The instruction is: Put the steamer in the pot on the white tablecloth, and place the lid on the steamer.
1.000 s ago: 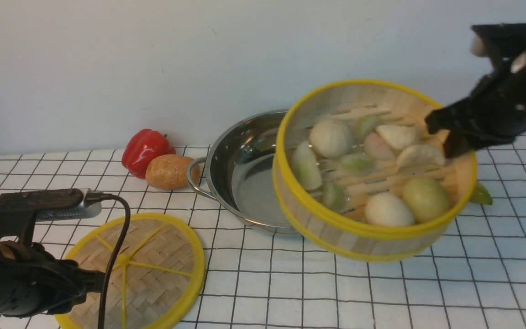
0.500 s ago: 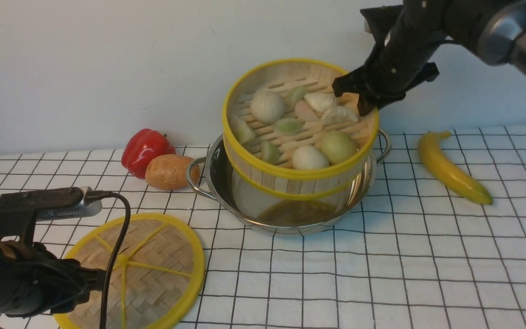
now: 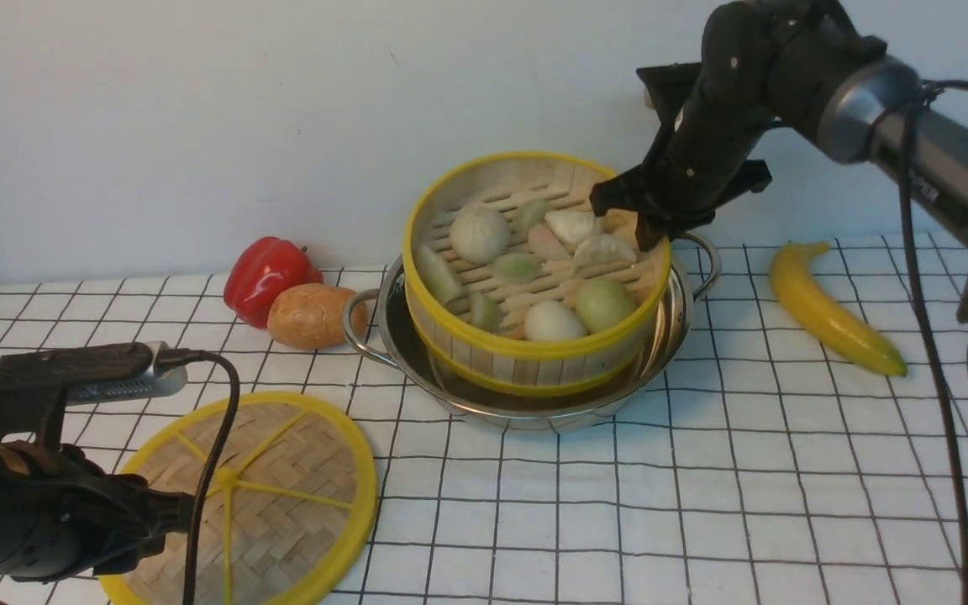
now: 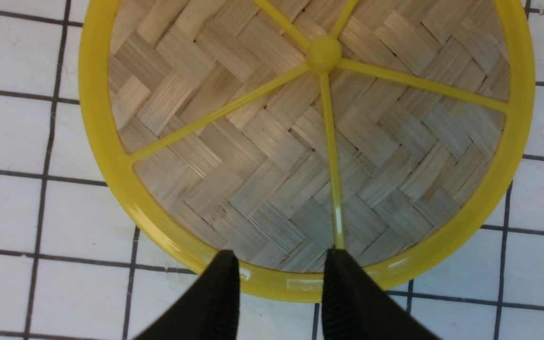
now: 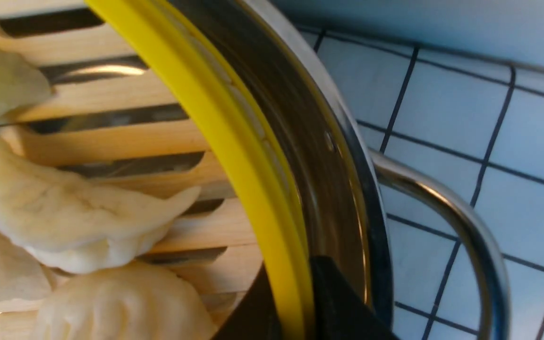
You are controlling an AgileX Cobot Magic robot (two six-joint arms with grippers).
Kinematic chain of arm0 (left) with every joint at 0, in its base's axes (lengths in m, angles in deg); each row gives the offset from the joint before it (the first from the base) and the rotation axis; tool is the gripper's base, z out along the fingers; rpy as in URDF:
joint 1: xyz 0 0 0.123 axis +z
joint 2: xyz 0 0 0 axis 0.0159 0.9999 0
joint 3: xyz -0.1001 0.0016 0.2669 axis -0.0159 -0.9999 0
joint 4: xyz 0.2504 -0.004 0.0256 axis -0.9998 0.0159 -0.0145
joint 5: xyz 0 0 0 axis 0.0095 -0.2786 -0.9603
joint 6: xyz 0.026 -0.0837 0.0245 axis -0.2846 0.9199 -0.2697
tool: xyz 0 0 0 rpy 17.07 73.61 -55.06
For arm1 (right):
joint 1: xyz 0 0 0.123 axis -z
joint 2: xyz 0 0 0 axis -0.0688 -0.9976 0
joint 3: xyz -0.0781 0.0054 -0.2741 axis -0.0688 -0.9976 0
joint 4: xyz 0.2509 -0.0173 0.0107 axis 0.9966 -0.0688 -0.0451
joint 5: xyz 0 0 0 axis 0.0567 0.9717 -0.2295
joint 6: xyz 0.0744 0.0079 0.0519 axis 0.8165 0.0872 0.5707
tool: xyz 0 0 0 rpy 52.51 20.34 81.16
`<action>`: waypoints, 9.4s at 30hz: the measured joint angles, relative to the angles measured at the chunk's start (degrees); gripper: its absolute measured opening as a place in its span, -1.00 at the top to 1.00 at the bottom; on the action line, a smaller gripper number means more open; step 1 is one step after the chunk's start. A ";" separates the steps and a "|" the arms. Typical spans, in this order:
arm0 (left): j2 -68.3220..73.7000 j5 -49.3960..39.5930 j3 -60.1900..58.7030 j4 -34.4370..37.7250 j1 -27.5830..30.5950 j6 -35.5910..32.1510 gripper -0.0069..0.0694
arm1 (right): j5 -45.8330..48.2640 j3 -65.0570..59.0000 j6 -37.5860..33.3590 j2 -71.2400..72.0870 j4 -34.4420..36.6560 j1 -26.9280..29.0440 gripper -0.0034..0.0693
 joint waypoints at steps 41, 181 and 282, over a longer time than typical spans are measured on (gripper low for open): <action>0.49 9.77 0.12 2.16 0.00 -2.18 0.18 | -1.13 3.44 -0.04 -3.69 2.54 0.00 -0.14; 58.47 -7.79 77.78 -4.63 -26.72 -8.19 0.51 | -1.18 -36.27 -8.79 86.17 17.49 0.00 -0.16; -20.61 1.94 12.85 20.15 -25.14 -28.00 0.81 | -15.68 -100.65 -7.12 138.96 -4.78 0.00 0.89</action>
